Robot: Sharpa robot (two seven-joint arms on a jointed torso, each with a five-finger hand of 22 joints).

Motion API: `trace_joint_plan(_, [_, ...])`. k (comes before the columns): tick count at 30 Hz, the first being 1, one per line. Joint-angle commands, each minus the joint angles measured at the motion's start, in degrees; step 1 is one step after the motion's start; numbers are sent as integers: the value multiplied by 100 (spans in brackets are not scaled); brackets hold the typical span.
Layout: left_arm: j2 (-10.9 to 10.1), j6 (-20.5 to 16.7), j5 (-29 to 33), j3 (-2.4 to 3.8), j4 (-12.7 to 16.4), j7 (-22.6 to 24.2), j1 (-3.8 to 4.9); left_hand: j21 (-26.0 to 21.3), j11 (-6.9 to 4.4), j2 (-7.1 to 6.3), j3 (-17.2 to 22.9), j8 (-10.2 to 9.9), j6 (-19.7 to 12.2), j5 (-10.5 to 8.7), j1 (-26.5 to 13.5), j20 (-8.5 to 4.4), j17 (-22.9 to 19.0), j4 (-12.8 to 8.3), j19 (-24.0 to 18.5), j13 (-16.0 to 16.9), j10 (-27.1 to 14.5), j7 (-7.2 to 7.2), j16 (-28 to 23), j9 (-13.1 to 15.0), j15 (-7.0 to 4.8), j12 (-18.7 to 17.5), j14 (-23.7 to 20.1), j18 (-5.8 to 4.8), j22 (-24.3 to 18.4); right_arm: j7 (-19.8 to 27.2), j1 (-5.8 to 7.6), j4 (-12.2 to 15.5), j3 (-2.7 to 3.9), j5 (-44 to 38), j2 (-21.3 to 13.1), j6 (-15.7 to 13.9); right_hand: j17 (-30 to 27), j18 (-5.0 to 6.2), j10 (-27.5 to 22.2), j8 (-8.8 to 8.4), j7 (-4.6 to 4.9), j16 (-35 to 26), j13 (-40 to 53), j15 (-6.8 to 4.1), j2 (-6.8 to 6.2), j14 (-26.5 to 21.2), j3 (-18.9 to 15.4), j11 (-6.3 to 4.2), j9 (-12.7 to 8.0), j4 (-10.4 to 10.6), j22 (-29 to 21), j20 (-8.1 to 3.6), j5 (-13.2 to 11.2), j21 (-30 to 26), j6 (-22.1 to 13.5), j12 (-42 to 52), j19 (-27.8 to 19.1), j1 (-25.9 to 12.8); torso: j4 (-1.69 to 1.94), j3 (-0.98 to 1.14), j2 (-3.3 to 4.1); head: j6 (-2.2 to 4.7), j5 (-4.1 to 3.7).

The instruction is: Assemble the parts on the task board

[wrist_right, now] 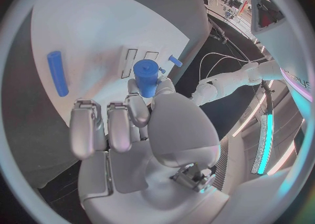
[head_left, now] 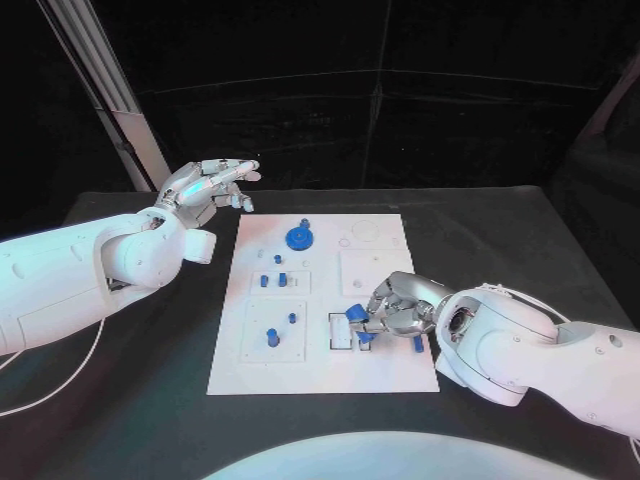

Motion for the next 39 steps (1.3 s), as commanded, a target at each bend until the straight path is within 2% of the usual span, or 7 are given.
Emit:
trace_joint_plan(1, [14,64,-12,4,3,41,7,28,-1,-19,-42,27,-30,-26,47,9,-7,4,-38,-9,-53,-11,25,0,1,25,-48,76,7,-19,8,-49,4,150,90,137,-4,-91,38,56,-69,14,4,-56,39,277,-71,-13,112,7,364,-19,-61,32,162,-12,28,-145,10,-2,2,-3,5])
trace_joint_plan(16, [26,63,-12,3,9,35,9,28,-1,-19,-42,27,-30,-26,47,9,-7,4,-38,-9,-53,-11,25,0,1,25,-48,76,7,-129,11,-316,9,-133,429,531,-46,-86,46,142,-173,-28,-38,-126,153,268,-182,-98,227,0,347,-81,-229,20,407,-124,16,-337,3,1,8,-14,47])
trace_joint_plan(22, [26,59,-12,3,8,33,9,28,-1,-19,-42,27,-30,-26,47,9,-7,4,-38,-9,-53,-11,25,0,1,25,-48,76,7,-159,12,-396,10,-347,504,514,-83,-81,35,133,-180,-57,-70,-138,163,260,-227,-107,250,2,324,-97,-345,7,414,-185,3,-382,-25,6,11,-16,77])
trace_joint_plan(26, [31,60,-12,3,9,31,9,28,-1,-19,-42,27,-30,-26,47,9,-7,4,-38,-9,-53,-11,25,0,1,25,-48,76,7,-166,13,-431,11,-456,551,434,-165,-68,-1,106,-173,-119,-137,-136,172,241,-326,-102,276,2,260,-102,-794,-28,394,-299,-37,-504,-31,7,13,-8,79])
trace_joint_plan(29, [34,58,-12,3,12,28,10,29,-1,-18,-43,27,-30,-26,47,9,-7,4,-38,-9,-53,-11,25,0,1,25,-48,76,7,-165,14,-452,11,-523,587,404,-264,-50,-53,65,-154,-200,-228,-125,155,221,-509,-79,312,4,175,-93,-1645,-78,346,-455,-89,-711,-27,7,17,-6,80])
trace_joint_plan(32, [32,54,-12,3,11,23,10,32,-2,-16,-47,31,-32,-26,49,10,-10,6,-43,-11,-53,-11,27,0,1,31,-51,76,8,-159,14,-462,11,-571,612,402,-282,-45,-65,19,-130,-226,-239,-107,56,221,-632,-63,333,1,151,-81,-2182,-96,287,-506,-103,-809,-33,8,17,-5,77])
trace_joint_plan(39, [26,42,-12,3,7,-7,10,34,-1,-19,-50,30,-35,-26,48,10,-10,7,-44,-12,-55,-10,28,0,2,32,-51,76,9,-154,14,-479,11,-608,640,440,-375,-19,-178,-35,-109,-308,-427,-91,-109,203,-721,-43,366,16,36,-64,-2323,-163,252,-790,-171,-1130,-45,7,15,2,80])
